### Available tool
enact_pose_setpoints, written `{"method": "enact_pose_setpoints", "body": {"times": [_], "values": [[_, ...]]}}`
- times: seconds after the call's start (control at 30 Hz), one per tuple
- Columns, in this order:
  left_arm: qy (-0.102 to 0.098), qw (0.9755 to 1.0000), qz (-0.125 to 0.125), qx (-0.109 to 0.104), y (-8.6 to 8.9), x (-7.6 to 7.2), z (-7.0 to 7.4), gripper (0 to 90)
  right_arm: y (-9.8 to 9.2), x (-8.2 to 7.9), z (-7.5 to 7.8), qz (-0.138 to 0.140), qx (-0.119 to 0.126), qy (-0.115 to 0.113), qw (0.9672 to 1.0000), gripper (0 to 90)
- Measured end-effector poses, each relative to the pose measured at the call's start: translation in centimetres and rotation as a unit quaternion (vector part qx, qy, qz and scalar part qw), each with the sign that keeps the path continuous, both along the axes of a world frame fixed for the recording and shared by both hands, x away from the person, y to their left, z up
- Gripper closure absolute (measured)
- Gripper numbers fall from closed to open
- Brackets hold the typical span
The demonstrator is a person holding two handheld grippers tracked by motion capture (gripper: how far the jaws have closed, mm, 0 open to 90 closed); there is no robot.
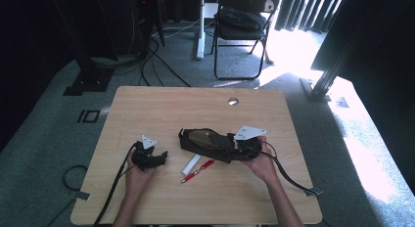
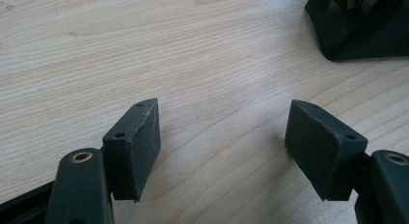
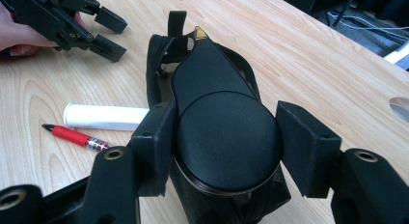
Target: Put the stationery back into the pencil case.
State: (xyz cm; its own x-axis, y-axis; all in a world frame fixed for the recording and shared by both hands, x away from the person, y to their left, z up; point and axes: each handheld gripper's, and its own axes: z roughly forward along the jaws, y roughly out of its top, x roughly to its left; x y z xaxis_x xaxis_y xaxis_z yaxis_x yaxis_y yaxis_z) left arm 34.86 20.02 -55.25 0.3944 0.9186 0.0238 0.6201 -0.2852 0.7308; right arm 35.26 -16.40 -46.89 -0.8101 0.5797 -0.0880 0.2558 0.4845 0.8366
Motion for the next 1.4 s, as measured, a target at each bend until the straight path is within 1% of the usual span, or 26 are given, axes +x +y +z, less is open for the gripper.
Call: {"method": "enact_pose_setpoints", "body": {"times": [0.83, 1.4], "values": [[0.0, 1.0, -0.001, 0.001, 0.0, 0.0, 0.0, 29.1, 0.5, 1.0, -0.9, -0.002, 0.005, 0.012, 0.9999, 41.2], [0.0, 1.0, -0.001, 0.001, 0.0, 0.0, 0.0, 29.1, 1.0, 1.5, -1.7, -0.001, 0.001, 0.025, 0.9997, 41.1]]}}
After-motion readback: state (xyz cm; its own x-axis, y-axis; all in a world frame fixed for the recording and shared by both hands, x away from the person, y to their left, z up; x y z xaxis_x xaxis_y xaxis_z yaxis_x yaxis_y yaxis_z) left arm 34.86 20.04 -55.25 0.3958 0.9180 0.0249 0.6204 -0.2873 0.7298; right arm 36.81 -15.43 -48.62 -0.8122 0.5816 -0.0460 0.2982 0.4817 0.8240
